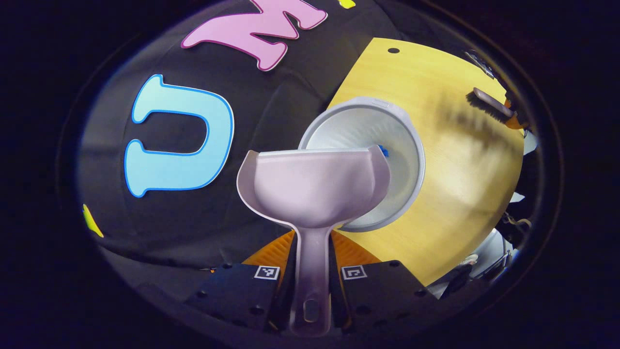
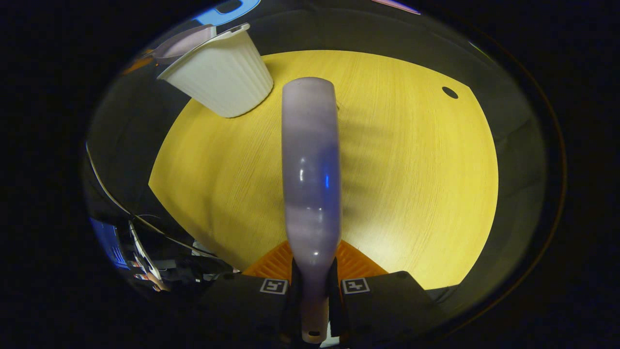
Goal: Pick up the small broom and dustpan from the desktop, sweep the trash into the dustpan with the broom, and then empty the trash into the garbage bin.
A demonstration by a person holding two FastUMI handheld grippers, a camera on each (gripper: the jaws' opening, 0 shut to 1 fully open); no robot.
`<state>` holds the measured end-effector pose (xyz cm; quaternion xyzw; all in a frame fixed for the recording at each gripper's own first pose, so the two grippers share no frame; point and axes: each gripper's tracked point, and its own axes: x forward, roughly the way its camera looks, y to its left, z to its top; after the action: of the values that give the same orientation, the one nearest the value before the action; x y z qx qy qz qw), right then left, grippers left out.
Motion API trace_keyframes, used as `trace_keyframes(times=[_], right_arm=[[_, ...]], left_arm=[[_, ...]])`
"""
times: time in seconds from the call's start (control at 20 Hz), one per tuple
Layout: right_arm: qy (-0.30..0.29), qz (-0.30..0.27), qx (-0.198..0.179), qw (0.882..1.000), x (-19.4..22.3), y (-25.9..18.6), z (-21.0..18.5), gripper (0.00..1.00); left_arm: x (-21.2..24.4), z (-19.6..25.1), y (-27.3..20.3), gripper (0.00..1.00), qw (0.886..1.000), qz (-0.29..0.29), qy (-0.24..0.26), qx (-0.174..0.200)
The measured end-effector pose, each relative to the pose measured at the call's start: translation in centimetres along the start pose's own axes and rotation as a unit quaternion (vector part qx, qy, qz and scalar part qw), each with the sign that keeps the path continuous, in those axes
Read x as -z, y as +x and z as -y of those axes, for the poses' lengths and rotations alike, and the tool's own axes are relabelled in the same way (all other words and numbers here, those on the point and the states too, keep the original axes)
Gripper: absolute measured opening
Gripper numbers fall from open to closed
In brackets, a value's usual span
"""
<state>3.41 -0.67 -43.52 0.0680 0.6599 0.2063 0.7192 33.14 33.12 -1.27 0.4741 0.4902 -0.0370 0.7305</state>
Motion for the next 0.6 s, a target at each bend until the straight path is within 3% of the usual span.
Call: trace_keyframes(times=[0.15,0.25,0.35,0.45,0.6], right_arm=[[0.023,0.009,-0.011,1.0,-0.6,-0.3,0.1,0.27],[0.028,0.008,-0.002,1.0,-0.6,-0.5,0.9,0.27],[0.038,0.011,0.005,0.999,-0.6,-0.7,1.6,0.26],[0.05,0.018,-0.001,0.999,-1.0,-0.7,1.5,0.27],[0.04,0.032,0.059,0.997,-1.3,-1.2,4.6,0.27]], left_arm=[[-0.8,1.0,-0.2,0.3,0.997,0.049,-0.064,-0.007],[-2.5,2.9,-0.6,0.3,0.984,0.105,-0.144,0.008],[-5.1,5.8,-1.3,0.29,0.96,0.17,-0.219,0.042],[-7.7,9.0,-2.6,0.3,0.937,0.221,-0.26,0.08],[-12.0,15.2,-6.4,0.3,0.889,0.279,-0.325,0.165]])
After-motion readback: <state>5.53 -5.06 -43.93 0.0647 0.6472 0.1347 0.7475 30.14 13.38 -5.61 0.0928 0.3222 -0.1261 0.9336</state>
